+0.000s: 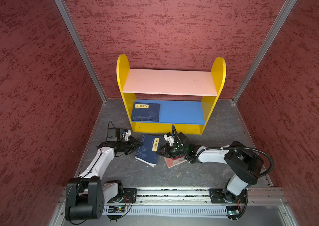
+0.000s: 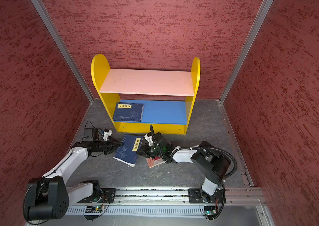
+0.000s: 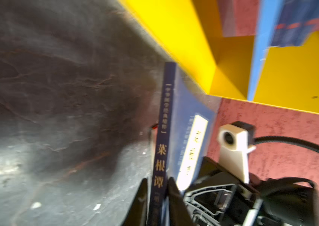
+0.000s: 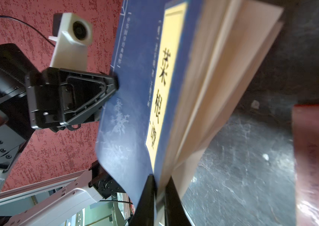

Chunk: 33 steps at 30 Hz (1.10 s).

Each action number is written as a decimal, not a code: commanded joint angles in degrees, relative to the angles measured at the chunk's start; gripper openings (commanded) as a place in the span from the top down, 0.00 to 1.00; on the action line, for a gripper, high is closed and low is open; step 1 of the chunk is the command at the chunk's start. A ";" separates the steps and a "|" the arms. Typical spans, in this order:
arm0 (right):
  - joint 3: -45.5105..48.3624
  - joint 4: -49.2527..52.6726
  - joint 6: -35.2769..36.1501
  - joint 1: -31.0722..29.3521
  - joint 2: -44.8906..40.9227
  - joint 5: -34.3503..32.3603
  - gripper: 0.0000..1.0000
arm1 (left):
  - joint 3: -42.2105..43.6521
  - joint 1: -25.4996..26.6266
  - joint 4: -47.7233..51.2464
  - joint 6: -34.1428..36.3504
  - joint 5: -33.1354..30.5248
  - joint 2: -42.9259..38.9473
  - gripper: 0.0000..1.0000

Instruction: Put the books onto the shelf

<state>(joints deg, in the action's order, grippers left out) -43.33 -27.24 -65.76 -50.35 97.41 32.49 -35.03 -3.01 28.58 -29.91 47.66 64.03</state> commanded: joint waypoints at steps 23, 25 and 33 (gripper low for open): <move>-0.28 14.89 4.23 0.36 -19.32 -9.64 0.49 | -9.35 0.09 17.43 2.23 5.13 -12.51 1.00; 0.35 16.43 4.23 0.41 -22.22 -10.90 0.49 | -9.59 0.10 16.43 0.91 5.20 -13.84 1.00; 2.69 17.09 1.11 0.47 -29.24 -10.80 0.43 | -11.57 0.01 12.06 -2.98 4.30 -18.19 1.00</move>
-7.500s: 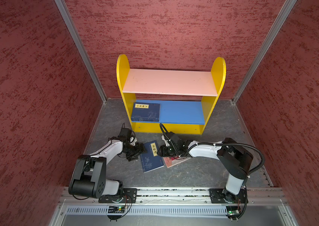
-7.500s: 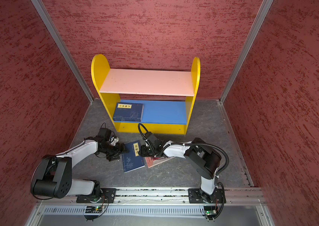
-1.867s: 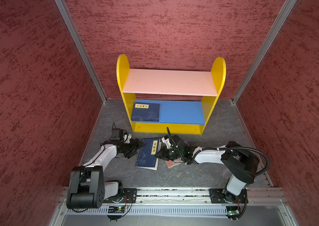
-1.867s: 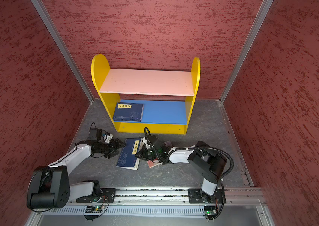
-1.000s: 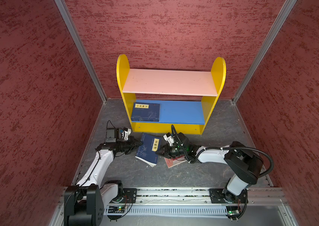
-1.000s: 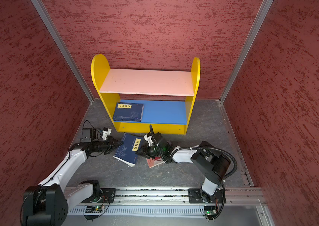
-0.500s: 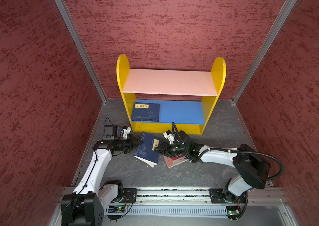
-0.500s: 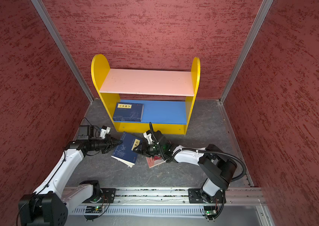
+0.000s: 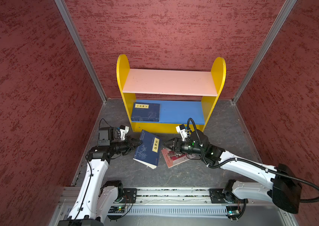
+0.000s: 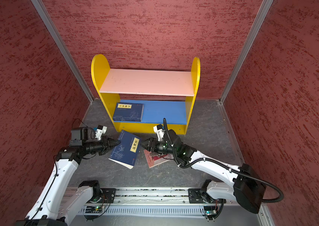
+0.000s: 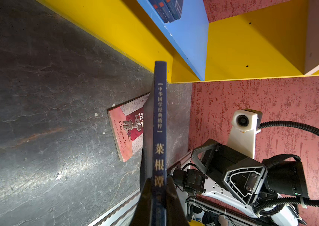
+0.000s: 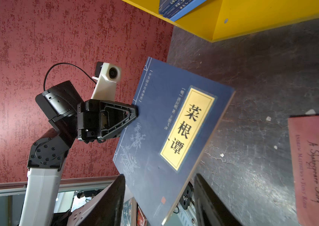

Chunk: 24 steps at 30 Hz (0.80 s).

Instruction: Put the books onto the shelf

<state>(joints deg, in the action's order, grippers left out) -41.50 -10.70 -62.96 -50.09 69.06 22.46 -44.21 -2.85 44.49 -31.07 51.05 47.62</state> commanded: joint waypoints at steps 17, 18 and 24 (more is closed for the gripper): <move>-1.47 -15.29 -9.84 -11.59 1.68 -7.73 0.36 | -6.51 -0.09 -15.38 -7.01 -14.45 -12.54 1.00; -1.19 -16.75 -10.43 -12.23 1.90 -8.88 0.35 | -6.74 -0.09 -15.48 -7.24 -15.42 -12.55 1.00; -0.77 -25.72 -11.99 -15.68 4.47 -14.95 0.35 | -7.56 -0.05 -16.32 -10.84 -18.03 -11.77 1.00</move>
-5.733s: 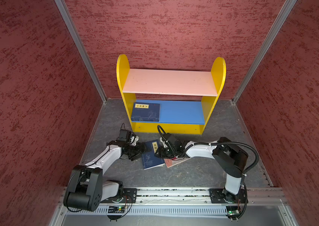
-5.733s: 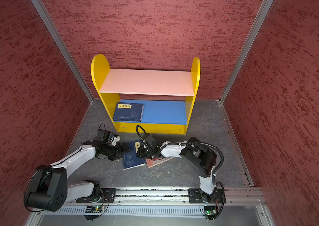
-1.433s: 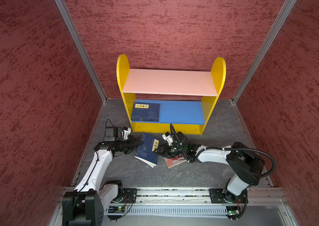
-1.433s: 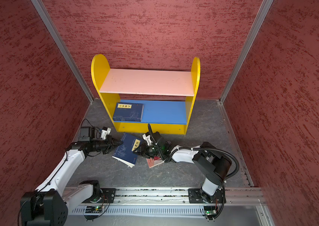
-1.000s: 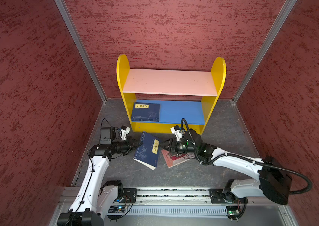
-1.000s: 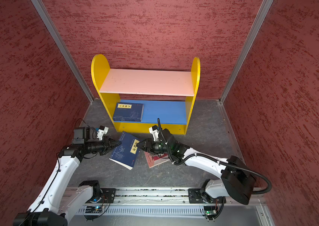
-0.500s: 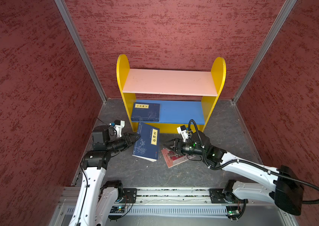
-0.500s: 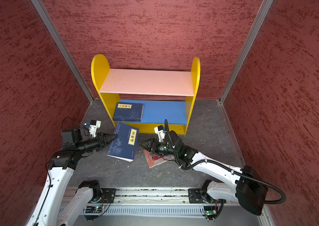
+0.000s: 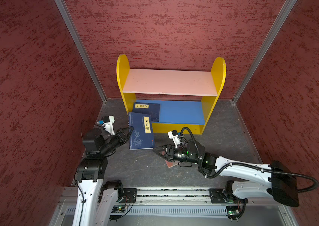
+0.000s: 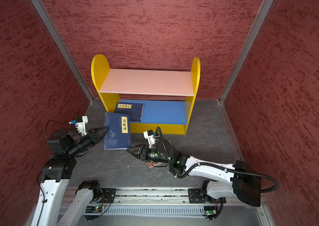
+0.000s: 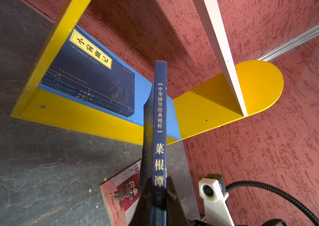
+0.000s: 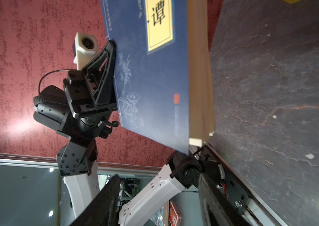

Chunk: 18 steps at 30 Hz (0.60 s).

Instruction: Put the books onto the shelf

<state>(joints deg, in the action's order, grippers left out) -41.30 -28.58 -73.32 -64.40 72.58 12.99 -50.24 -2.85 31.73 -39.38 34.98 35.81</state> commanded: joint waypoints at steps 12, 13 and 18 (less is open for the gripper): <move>-3.14 -26.26 -6.35 -3.03 15.11 -9.20 0.35 | -1.10 0.43 -7.11 -11.68 -4.87 1.77 1.00; -3.22 -27.62 -6.56 -3.10 15.84 -9.83 0.35 | -0.93 0.51 -7.36 -11.93 -5.32 1.97 1.00; -1.46 -33.42 -7.87 -3.10 17.12 -13.25 0.35 | -0.84 0.57 -7.38 -13.21 -5.84 2.42 1.00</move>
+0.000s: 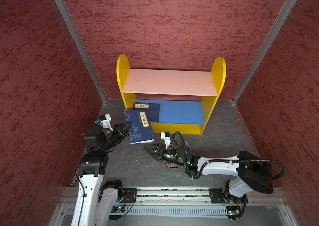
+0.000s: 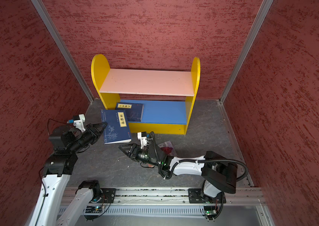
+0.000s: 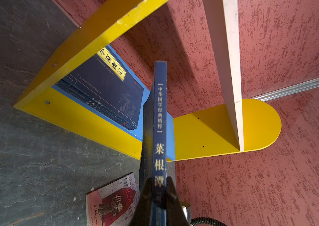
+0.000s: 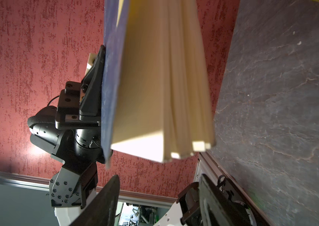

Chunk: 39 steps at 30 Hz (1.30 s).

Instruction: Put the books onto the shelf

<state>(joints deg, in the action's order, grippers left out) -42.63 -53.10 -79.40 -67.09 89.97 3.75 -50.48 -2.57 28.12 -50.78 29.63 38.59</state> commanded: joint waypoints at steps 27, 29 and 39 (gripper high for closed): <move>-2.33 -23.44 -6.71 0.99 8.20 -4.79 0.32 | 1.32 0.24 -3.13 -3.00 -0.39 -2.19 1.00; -2.41 -24.24 -6.87 1.29 8.60 -4.98 0.32 | 1.59 0.37 -3.54 -3.47 0.01 -2.12 1.00; -4.55 -25.49 -8.01 2.75 10.66 -5.41 0.33 | 1.96 0.45 -1.12 -3.33 0.10 -4.11 1.00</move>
<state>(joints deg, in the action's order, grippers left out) -45.58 -75.29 -86.46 -64.86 100.31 0.25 -48.69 -2.55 27.49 -54.26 29.36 35.81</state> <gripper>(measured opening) 0.672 0.106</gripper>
